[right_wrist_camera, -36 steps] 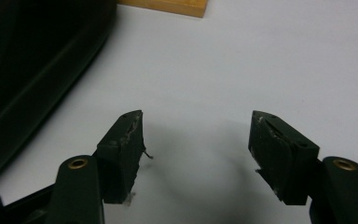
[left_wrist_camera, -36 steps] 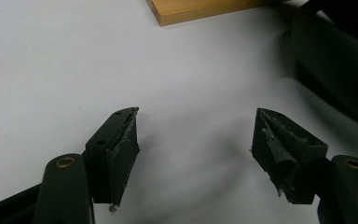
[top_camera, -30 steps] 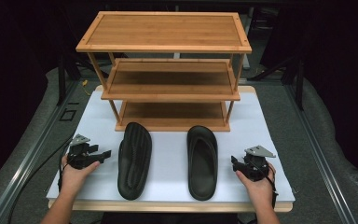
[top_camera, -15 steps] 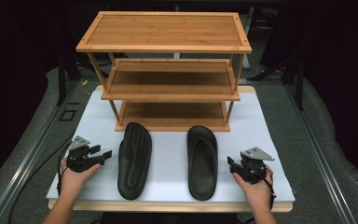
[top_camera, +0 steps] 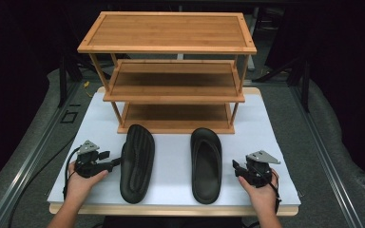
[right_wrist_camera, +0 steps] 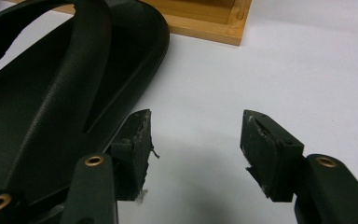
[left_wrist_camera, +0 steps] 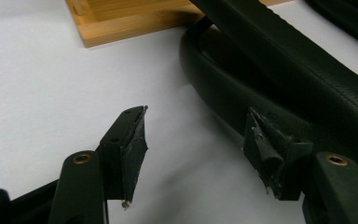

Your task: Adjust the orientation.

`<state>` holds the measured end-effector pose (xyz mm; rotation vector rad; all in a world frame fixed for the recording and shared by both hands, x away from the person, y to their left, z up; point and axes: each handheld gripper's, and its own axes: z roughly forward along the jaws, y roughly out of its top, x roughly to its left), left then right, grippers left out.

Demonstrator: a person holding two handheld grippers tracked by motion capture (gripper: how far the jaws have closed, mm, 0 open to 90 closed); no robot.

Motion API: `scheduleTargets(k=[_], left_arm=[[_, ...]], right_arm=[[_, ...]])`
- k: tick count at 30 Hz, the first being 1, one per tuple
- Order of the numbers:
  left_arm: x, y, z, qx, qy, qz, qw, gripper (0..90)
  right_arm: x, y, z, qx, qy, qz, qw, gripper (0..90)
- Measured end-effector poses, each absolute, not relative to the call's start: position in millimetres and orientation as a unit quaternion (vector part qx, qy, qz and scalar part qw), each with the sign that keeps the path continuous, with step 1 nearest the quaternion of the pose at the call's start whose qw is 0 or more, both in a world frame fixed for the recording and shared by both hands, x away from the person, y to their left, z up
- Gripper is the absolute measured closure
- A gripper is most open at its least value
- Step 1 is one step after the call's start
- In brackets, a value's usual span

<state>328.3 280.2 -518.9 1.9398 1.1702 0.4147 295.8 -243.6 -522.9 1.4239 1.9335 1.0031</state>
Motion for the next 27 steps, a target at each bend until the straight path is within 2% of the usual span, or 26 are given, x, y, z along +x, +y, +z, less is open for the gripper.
scheduleTargets(k=[15, 27], left_arm=[[321, 265, -506, 0.769, 0.432, 0.178, 0.436, 39.2], [323, 251, -498, 0.750, 0.432, 0.166, 0.472, 38.1]], right_arm=[[297, -245, -524, 0.533, 0.714, 0.374, 0.260, 43.1], [298, -247, -525, 0.541, 0.707, 0.381, 0.249, 42.8]])
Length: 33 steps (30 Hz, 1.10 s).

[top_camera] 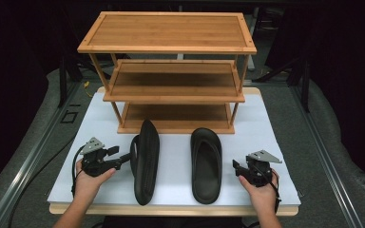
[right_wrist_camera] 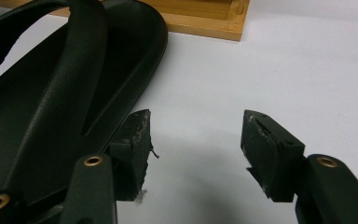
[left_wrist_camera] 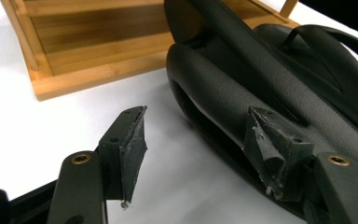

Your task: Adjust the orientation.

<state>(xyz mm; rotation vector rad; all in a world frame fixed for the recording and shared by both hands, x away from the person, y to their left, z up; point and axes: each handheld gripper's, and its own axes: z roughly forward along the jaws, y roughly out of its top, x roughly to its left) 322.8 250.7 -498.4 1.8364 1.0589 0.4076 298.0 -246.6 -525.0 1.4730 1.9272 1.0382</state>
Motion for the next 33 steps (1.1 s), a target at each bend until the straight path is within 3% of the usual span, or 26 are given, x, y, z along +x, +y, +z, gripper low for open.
scheduleTargets(k=[8, 14, 23, 33], left_arm=[[325, 237, -491, 0.739, 0.429, 0.161, 0.493, 38.0], [327, 215, -494, 0.763, 0.412, 0.165, 0.470, 38.6], [330, 176, -504, 0.774, 0.401, 0.126, 0.474, 41.1], [321, 165, -514, 0.781, 0.390, 0.105, 0.475, 42.8]], right_arm=[[298, -248, -525, 0.544, 0.704, 0.384, 0.249, 42.4], [298, -249, -525, 0.545, 0.703, 0.384, 0.249, 42.3], [297, -250, -525, 0.548, 0.700, 0.384, 0.248, 42.3], [297, -249, -525, 0.546, 0.701, 0.387, 0.248, 42.3]])
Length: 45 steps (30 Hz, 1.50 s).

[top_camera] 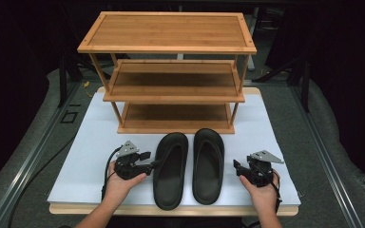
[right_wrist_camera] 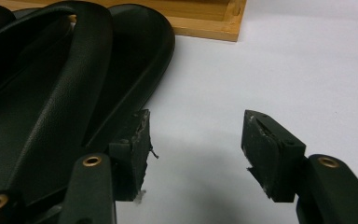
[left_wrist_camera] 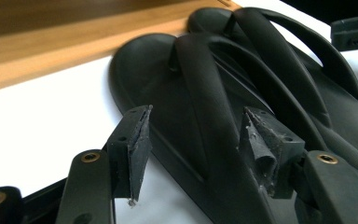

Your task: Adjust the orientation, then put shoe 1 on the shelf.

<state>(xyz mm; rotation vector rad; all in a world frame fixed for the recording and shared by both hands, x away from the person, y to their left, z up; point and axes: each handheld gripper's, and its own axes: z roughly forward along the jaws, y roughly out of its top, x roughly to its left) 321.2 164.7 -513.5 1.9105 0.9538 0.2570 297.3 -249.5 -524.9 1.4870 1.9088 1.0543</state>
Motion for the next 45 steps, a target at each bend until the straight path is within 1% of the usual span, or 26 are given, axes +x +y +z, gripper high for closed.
scheduleTargets(k=[9, 14, 16, 19, 22, 25, 28, 31, 34, 36, 41, 43, 45], left_arm=[[318, 150, -524, 0.802, 0.368, 0.078, 0.464, 46.1], [318, 145, -528, 0.812, 0.359, 0.091, 0.451, 58.5], [319, 146, -527, 0.812, 0.362, 0.085, 0.450, 59.9], [318, 146, -526, 0.814, 0.357, 0.096, 0.449, 62.3], [317, 148, -522, 0.815, 0.356, 0.133, 0.438, 68.0], [320, 158, -520, 0.808, 0.367, 0.147, 0.436, 71.6], [321, 167, -516, 0.806, 0.371, 0.168, 0.429, 73.2], [326, 176, -516, 0.804, 0.378, 0.161, 0.431, 73.2], [327, 184, -523, 0.801, 0.386, 0.144, 0.434, 70.9], [325, 188, -524, 0.800, 0.390, 0.143, 0.432, 66.8], [318, 195, -518, 0.810, 0.389, 0.143, 0.414, 65.1], [317, 196, -518, 0.809, 0.391, 0.134, 0.419, 67.3], [317, 195, -520, 0.809, 0.392, 0.130, 0.418, 72.2]], right_arm=[[297, -250, -525, 0.548, 0.702, 0.384, 0.243, 42.2], [297, -250, -525, 0.549, 0.701, 0.384, 0.243, 42.2], [297, -250, -525, 0.548, 0.702, 0.383, 0.244, 42.2], [298, -249, -526, 0.546, 0.703, 0.384, 0.245, 42.2], [298, -248, -526, 0.545, 0.704, 0.383, 0.247, 42.3], [298, -249, -526, 0.547, 0.702, 0.384, 0.246, 42.3], [298, -249, -526, 0.548, 0.700, 0.385, 0.246, 42.3], [297, -250, -525, 0.546, 0.703, 0.383, 0.245, 42.3], [297, -250, -525, 0.548, 0.700, 0.385, 0.250, 42.3], [297, -251, -525, 0.547, 0.699, 0.386, 0.250, 42.3], [297, -251, -525, 0.548, 0.699, 0.387, 0.249, 42.3], [297, -251, -525, 0.549, 0.698, 0.387, 0.250, 42.3], [297, -251, -526, 0.550, 0.697, 0.387, 0.250, 42.3]])
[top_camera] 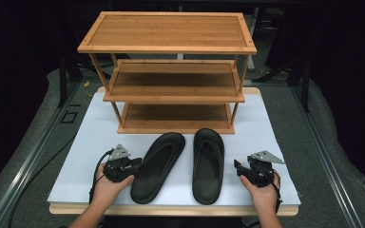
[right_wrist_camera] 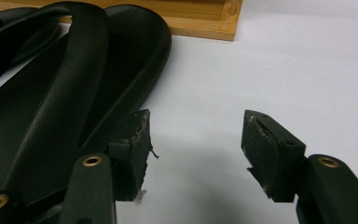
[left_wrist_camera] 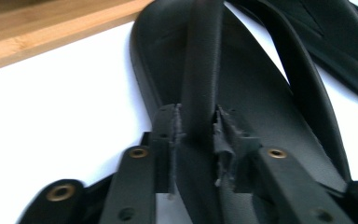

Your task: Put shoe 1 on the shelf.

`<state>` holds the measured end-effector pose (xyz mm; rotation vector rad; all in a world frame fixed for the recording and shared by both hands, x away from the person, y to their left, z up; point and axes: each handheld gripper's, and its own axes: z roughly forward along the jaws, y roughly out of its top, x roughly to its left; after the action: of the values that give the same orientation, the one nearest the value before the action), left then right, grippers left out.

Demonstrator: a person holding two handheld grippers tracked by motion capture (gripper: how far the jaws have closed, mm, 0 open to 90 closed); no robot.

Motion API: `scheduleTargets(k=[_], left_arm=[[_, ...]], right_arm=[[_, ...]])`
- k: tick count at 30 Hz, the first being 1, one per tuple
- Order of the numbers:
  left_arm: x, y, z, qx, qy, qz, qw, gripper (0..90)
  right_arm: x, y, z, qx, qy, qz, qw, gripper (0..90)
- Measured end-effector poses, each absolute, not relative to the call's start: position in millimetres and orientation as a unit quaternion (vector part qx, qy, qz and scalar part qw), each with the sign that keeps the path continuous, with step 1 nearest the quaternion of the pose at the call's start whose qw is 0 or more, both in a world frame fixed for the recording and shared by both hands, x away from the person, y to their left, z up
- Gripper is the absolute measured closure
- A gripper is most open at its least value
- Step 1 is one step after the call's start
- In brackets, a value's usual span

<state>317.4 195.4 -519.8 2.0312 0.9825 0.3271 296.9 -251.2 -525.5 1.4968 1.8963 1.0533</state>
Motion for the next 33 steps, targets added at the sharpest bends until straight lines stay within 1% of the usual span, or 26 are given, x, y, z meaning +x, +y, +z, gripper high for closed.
scheduleTargets(k=[6, 13, 24, 33], left_arm=[[314, 192, -519, 0.807, 0.395, 0.144, 0.414, 74.7], [315, 194, -517, 0.809, 0.392, 0.144, 0.413, 78.1], [323, 211, -514, 0.801, 0.406, 0.152, 0.412, 83.1], [325, 216, -510, 0.795, 0.412, 0.154, 0.418, 84.6]], right_arm=[[297, -250, -526, 0.548, 0.697, 0.389, 0.250, 42.4], [297, -251, -526, 0.548, 0.694, 0.390, 0.254, 42.8], [297, -252, -526, 0.551, 0.690, 0.395, 0.254, 42.8], [297, -254, -525, 0.553, 0.689, 0.393, 0.254, 42.8]])
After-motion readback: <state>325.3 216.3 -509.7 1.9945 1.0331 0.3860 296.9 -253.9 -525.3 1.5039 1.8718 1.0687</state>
